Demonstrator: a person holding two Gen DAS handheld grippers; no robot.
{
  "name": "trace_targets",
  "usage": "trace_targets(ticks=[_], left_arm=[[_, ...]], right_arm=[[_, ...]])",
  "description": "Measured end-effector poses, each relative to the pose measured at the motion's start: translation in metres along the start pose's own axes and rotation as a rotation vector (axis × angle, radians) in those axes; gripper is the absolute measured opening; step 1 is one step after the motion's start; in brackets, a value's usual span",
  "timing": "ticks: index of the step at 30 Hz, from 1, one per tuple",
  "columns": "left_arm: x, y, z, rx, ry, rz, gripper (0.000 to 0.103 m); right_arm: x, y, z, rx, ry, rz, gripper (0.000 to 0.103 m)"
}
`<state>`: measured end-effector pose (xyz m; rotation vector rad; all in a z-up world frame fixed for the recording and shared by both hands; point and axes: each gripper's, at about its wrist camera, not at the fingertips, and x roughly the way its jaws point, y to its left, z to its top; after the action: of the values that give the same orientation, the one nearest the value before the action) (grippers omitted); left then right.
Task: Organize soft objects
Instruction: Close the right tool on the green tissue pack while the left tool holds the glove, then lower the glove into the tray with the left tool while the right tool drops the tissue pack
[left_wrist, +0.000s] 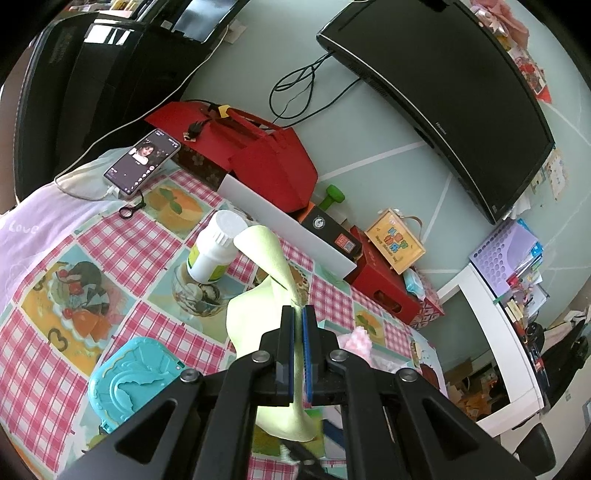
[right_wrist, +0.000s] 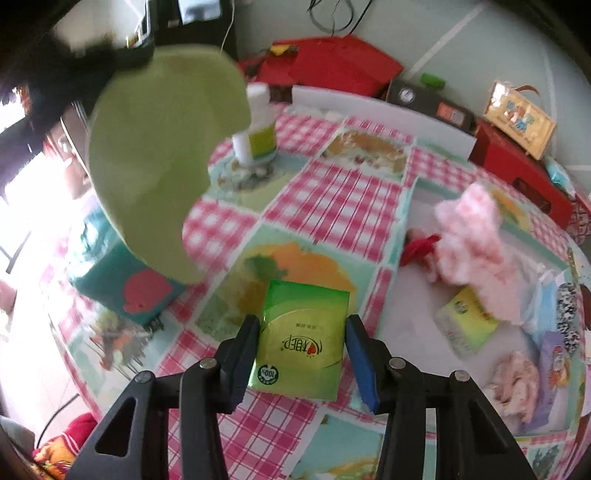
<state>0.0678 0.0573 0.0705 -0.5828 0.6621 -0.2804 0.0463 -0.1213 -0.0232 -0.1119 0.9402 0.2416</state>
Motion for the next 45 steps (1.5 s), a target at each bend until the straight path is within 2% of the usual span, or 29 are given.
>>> trace_targets(ticks=[5, 10, 16, 21, 26, 31, 34, 37, 38, 39, 40, 41, 42, 45], left_arm=[[-0.002, -0.014, -0.001, 0.039, -0.019, -0.037, 0.003], [0.006, -0.044, -0.011, 0.117, 0.005, -0.129, 0.003], [0.03, -0.09, -0.039, 0.238, 0.097, -0.26, 0.003], [0.056, -0.121, -0.066, 0.337, 0.184, -0.293, 0.003], [0.091, -0.131, -0.089, 0.388, 0.313, -0.244, 0.003], [0.127, -0.122, -0.107, 0.391, 0.446, -0.122, 0.003], [0.136, -0.115, -0.112, 0.379, 0.49, -0.074, 0.003], [0.132, -0.112, -0.11, 0.367, 0.488, -0.065, 0.004], [0.13, -0.112, -0.108, 0.365, 0.484, -0.061, 0.006], [0.127, -0.111, -0.108, 0.363, 0.48, -0.054, 0.014], [0.123, -0.109, -0.107, 0.361, 0.474, -0.047, 0.02], [0.119, -0.108, -0.106, 0.36, 0.468, -0.04, 0.036], [0.117, -0.107, -0.104, 0.36, 0.461, -0.032, 0.045], [0.104, -0.103, -0.102, 0.376, 0.434, 0.006, 0.047]], right_arm=[[-0.033, -0.026, 0.014, 0.058, -0.085, -0.039, 0.051], [-0.058, -0.067, 0.013, 0.153, -0.144, -0.126, 0.051], [-0.068, -0.122, -0.003, 0.295, -0.14, -0.228, 0.051], [-0.069, -0.158, -0.019, 0.375, -0.106, -0.288, 0.051], [-0.057, -0.179, -0.033, 0.434, -0.059, -0.284, 0.051], [-0.038, -0.182, -0.04, 0.446, 0.009, -0.267, 0.051], [-0.035, -0.18, -0.041, 0.439, 0.017, -0.269, 0.052], [-0.038, -0.178, -0.04, 0.428, 0.015, -0.279, 0.052], [-0.04, -0.176, -0.04, 0.425, 0.012, -0.28, 0.053], [-0.041, -0.177, -0.039, 0.423, 0.01, -0.279, 0.054], [-0.042, -0.176, -0.038, 0.42, 0.005, -0.279, 0.061], [-0.043, -0.175, -0.037, 0.416, 0.003, -0.28, 0.065], [-0.044, -0.174, -0.037, 0.41, 0.001, -0.283, 0.065], [-0.046, -0.17, -0.036, 0.399, 0.003, -0.287, 0.065]])
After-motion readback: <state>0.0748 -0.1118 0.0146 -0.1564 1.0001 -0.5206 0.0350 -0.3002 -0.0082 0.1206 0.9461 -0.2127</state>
